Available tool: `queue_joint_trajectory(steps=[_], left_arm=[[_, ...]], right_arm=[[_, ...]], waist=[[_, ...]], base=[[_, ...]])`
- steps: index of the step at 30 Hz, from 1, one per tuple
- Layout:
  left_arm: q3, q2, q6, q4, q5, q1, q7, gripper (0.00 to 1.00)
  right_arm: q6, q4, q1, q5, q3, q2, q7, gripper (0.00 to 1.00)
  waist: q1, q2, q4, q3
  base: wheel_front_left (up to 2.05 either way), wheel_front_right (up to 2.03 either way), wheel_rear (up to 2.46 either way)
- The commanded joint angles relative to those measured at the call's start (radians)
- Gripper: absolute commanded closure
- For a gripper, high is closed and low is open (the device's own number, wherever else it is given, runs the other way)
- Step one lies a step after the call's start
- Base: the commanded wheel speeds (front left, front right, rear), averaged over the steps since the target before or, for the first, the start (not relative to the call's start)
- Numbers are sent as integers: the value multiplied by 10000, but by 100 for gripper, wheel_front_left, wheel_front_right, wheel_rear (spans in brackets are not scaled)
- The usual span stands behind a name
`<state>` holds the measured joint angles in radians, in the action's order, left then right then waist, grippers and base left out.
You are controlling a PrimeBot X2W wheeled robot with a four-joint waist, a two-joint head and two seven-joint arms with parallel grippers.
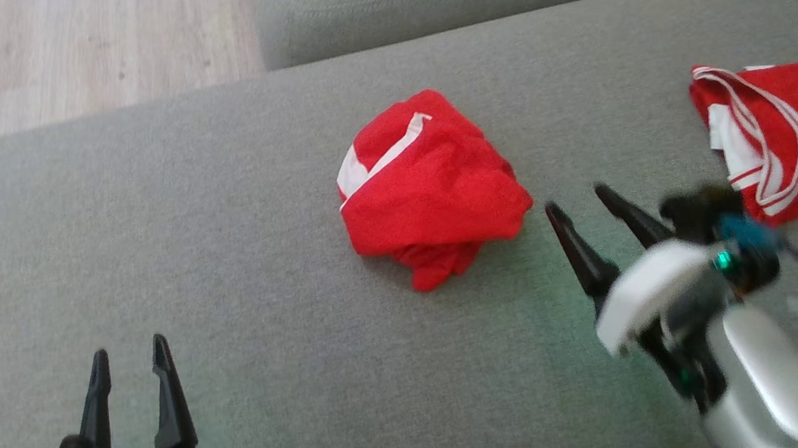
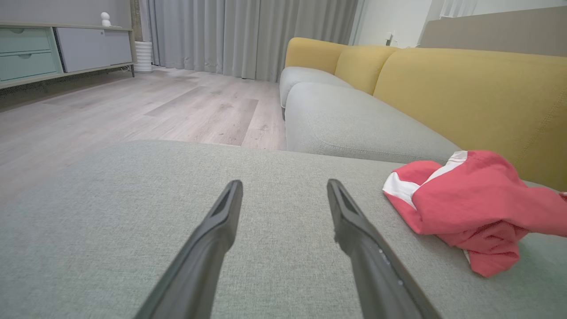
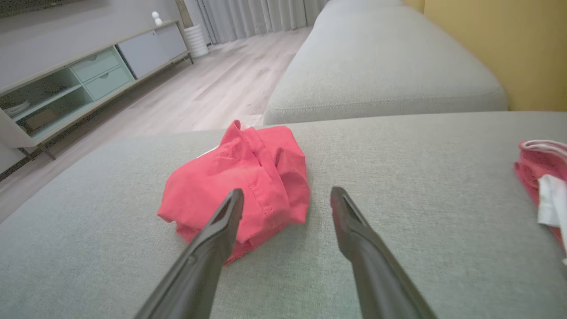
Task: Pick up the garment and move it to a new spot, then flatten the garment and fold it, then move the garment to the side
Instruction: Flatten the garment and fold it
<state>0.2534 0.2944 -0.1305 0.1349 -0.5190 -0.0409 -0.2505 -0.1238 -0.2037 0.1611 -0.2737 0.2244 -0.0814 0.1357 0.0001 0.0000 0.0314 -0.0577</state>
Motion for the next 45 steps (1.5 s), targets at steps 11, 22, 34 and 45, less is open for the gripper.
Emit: queue_joint_trajectory(steps=[11, 22, 34, 45], left_arm=[[-210, 172, 112, -216, 40, 984, 33, 0], [-180, 189, 115, -128, -5, 1025, 12, 0], [-218, 212, 53, -216, -47, 925, -17, 0], [-138, 145, 83, -257, -29, 1039, -45, 0]], right_arm=[[-69, -2337, 2912, -940, 1265, -259, 1354, 0], [-69, -3008, 3523, -1619, 2901, -443, 591, 100], [-69, -1103, 4974, -2084, 3771, -343, 303, 100], [-69, -89, 6705, -5751, 4063, 297, -992, 100]], waist=[[-1, 0, -615, -657], [-1, 0, -748, -629], [-1, 0, -528, -397], [-1, 0, -625, -479]], base=[[0, 0, 0], [0, 0, 0], [0, 0, 0], [0, 0, 0]])
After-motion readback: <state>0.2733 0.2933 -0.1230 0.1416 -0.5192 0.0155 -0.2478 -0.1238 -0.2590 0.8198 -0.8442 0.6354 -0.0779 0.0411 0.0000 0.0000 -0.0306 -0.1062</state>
